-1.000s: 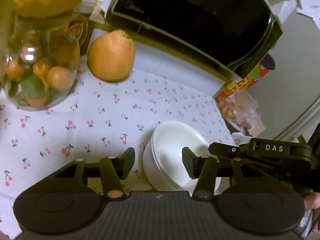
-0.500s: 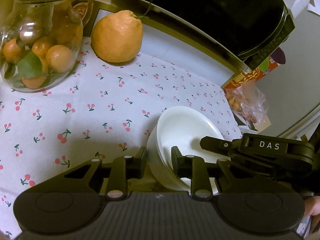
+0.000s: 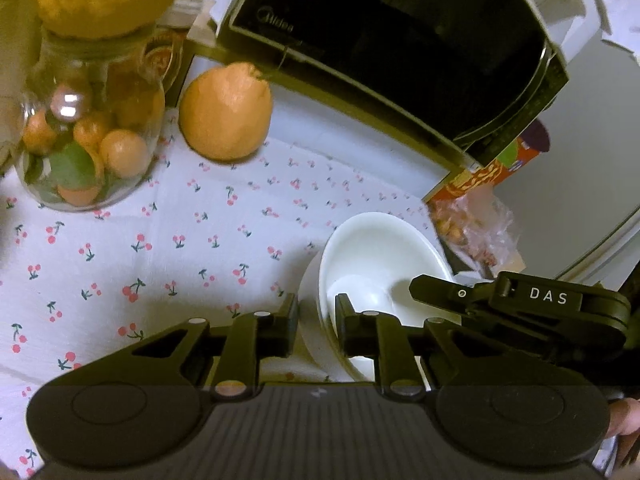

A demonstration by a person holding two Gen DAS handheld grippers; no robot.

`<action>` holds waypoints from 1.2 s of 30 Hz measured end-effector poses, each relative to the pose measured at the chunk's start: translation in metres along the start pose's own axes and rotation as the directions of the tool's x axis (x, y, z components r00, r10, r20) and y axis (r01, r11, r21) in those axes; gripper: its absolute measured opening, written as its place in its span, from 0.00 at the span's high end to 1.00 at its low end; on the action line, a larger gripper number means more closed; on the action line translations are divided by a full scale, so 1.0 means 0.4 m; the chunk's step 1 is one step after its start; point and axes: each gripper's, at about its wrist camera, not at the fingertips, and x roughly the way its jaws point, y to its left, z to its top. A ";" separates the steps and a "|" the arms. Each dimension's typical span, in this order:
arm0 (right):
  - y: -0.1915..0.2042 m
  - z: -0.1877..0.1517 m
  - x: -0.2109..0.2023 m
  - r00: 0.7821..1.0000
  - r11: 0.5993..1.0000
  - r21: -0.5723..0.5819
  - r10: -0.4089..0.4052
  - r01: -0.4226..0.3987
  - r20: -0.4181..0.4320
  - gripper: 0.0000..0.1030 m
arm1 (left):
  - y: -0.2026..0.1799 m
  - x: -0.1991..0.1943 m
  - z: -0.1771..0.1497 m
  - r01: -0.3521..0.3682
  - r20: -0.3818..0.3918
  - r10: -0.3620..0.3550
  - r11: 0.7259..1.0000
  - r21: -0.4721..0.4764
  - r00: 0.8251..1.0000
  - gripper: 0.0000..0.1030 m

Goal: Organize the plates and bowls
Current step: 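Lift the nested bowls and carry them toward the white plate stack, then lower the nested bowls onto the plate stack and open both tools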

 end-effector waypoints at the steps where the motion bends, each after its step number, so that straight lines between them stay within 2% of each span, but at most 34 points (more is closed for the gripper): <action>1: 0.003 0.000 -0.009 1.000 1.000 0.001 0.006 -0.006 0.005 0.73 | -0.004 -0.012 0.001 0.005 0.008 -0.005 1.000 0.000 1.000 0.84; 11: 0.038 -0.016 -0.085 0.999 0.999 -0.002 0.032 -0.032 0.002 0.73 | -0.019 -0.100 -0.009 0.032 0.019 -0.032 0.999 -0.013 0.999 0.84; 22: 0.070 -0.077 -0.129 0.997 0.999 -0.028 0.020 -0.022 -0.078 0.73 | -0.003 -0.174 -0.042 0.034 -0.006 -0.034 0.999 -0.021 0.999 0.84; 36: 0.101 -0.163 -0.141 0.983 0.996 -0.092 -0.015 -0.002 -0.183 0.72 | 0.031 -0.209 -0.094 -0.001 -0.081 -0.001 1.000 -0.026 0.997 0.85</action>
